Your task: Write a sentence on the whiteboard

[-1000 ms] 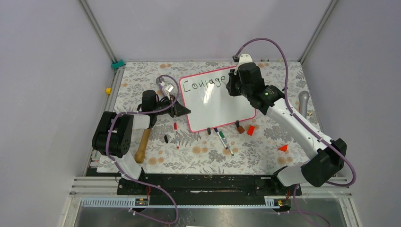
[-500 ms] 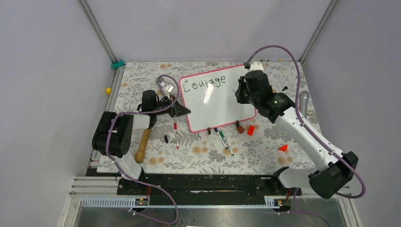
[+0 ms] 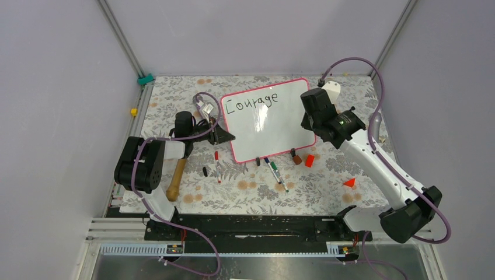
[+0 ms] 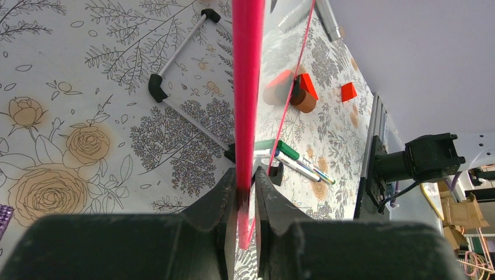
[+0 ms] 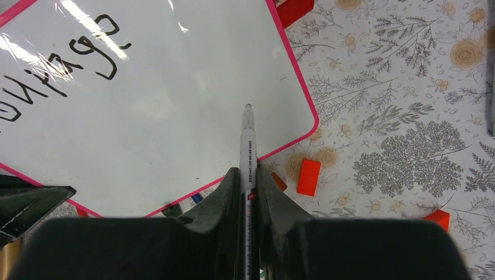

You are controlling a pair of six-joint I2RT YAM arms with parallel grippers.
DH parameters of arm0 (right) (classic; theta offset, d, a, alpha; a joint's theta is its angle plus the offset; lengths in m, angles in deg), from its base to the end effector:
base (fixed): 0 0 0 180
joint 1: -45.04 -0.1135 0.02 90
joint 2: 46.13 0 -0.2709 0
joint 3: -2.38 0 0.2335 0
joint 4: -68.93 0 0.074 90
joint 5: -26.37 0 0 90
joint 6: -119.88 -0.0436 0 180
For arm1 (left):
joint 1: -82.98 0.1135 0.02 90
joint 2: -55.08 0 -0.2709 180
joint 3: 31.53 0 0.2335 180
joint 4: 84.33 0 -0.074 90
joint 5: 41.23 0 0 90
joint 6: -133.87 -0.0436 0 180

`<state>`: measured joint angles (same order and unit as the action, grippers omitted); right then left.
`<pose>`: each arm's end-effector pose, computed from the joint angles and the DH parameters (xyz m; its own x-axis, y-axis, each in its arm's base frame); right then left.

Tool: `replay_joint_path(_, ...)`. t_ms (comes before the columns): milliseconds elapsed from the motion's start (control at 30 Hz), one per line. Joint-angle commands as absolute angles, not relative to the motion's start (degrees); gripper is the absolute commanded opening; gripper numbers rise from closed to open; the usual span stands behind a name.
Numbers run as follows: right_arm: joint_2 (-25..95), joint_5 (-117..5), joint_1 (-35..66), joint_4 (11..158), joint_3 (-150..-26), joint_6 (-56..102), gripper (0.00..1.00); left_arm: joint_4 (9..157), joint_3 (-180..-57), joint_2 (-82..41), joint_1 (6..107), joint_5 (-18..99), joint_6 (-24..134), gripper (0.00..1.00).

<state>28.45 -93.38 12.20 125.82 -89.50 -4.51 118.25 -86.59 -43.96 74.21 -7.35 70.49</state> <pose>0.2277 0.1212 0.3728 -0.5263 0.2439 -0.8145 0.1790 0.9683 0.1743 0.3128 -0.0849 0.1830 -0.7028 -0.1443 -0.6966 0.5974 0.4121 -0.6880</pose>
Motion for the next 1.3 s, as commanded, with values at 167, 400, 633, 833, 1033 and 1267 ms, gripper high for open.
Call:
replay_joint_path(167, 20.38, -82.95, 12.43, 112.35, -82.87, 7.96, 0.00, 116.77, -87.41, -46.01, 75.74, -3.63, 69.86, 0.00)
replay_joint_path(400, 22.40, -78.57, 12.43, 116.98, -85.90, 9.95, 0.00, 116.63, -87.50, -46.32, 75.87, -3.78, 69.95, 0.00)
replay_joint_path(633, 24.15, -76.17, 12.48, 117.09, -86.52, 11.42, 0.00, 115.56, -87.74, -46.40, 75.86, -3.63, 69.41, 0.00)
replay_joint_path(833, 25.59, -72.98, 12.43, 112.76, -85.68, 12.61, 0.00, 115.26, -87.64, -46.19, 75.87, -3.30, 69.10, 0.00)
replay_joint_path(1033, 27.91, -71.45, 12.08, 106.65, -85.01, 11.26, 0.00, 115.28, -87.49, -46.00, 75.89, -3.52, 69.01, 0.00)
replay_joint_path(1267, 29.96, -74.45, 11.14, 106.21, -88.25, 14.71, 0.00, 115.23, -87.53, -46.12, 75.86, -3.52, 68.75, 0.00)
